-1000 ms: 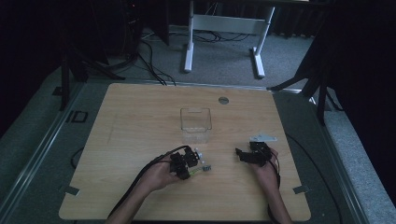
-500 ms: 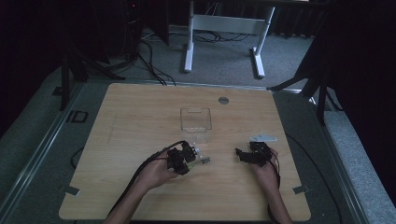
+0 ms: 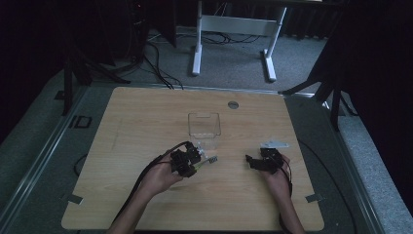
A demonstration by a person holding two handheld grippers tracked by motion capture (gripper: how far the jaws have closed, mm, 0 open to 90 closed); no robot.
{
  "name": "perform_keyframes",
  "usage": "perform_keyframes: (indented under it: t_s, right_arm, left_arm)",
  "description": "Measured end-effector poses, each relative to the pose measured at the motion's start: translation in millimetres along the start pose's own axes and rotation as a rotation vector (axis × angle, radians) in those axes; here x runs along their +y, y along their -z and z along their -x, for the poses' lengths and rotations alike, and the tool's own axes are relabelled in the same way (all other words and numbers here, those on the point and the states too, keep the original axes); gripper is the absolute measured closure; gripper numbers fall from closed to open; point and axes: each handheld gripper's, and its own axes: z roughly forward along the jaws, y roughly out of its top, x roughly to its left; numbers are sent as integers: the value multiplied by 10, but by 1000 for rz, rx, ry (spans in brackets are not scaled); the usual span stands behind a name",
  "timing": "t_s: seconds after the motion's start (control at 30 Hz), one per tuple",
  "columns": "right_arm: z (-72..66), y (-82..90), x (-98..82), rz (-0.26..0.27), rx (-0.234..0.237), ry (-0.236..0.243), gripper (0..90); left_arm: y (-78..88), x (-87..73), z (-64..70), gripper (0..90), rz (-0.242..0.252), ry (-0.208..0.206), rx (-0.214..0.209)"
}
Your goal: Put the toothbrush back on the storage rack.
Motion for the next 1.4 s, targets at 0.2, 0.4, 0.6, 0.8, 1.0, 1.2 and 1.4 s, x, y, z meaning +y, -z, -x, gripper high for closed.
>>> perform_keyframes:
  t_s: [0.2,0.4,0.6,0.8,1.0,1.2,1.4]
  right_arm:
    - [0,-3,3,0,1,1,257]
    - [1,-3,3,0,1,2,257]
    - [0,-4,4,0,1,1,257]
    - [0,-3,4,0,1,1,257]
    - [0,-4,3,0,1,1,257]
    - [0,-4,4,0,1,1,257]
    - [0,-4,4,0,1,1,257]
  left_arm:
    - [16,14,-4,824,19,9,3]
    - [31,16,-4,825,27,10,5]
    - [129,29,-26,824,77,28,14]
    - [185,31,-48,824,104,36,18]
    - [222,30,-68,823,130,49,25]
    - [253,24,-86,823,160,65,32]
    - [286,18,-102,823,180,74,42]
